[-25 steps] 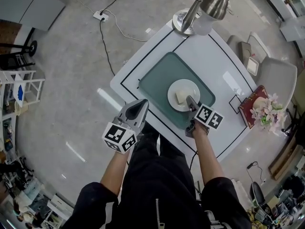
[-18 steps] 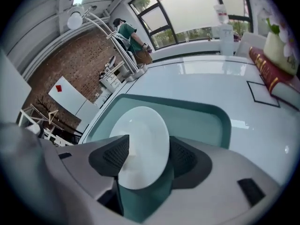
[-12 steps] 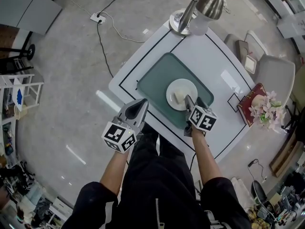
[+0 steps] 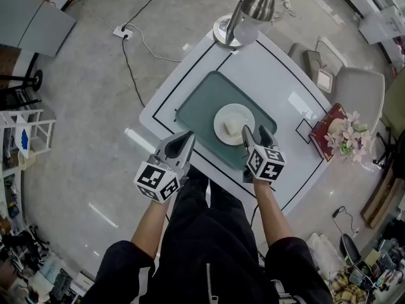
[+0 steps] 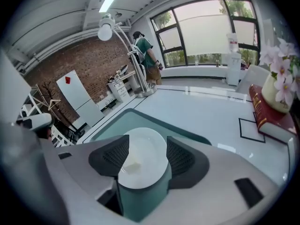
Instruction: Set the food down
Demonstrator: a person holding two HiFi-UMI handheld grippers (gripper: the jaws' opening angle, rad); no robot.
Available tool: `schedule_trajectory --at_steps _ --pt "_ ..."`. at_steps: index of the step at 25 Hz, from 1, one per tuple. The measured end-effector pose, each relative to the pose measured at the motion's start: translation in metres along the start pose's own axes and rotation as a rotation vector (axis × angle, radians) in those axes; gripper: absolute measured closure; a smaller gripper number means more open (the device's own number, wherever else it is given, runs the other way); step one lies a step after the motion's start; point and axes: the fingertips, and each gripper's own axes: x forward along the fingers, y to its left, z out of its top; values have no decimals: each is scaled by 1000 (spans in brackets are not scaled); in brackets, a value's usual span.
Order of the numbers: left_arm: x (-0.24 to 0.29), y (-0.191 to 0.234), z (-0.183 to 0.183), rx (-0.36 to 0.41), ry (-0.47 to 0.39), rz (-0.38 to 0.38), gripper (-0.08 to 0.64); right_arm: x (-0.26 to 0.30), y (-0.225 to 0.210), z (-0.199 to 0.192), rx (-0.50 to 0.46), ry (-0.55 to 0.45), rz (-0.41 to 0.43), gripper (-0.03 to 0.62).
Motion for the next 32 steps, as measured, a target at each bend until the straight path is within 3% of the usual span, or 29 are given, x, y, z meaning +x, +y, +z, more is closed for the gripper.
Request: schedule_trajectory --at_steps 7,16,23,32 --pt "7 -20 5 57 -5 -31 555 -41 10 21 -60 -108 22 369" --pt "8 -55 13 106 -7 -83 555 -103 22 36 -105 -233 80 549" --pt "8 -80 18 146 -21 -121 555 -148 33 47 -152 -329 108 569" --pt "-1 -111 42 217 -98 -128 555 -200 52 69 -222 -465 131 581"
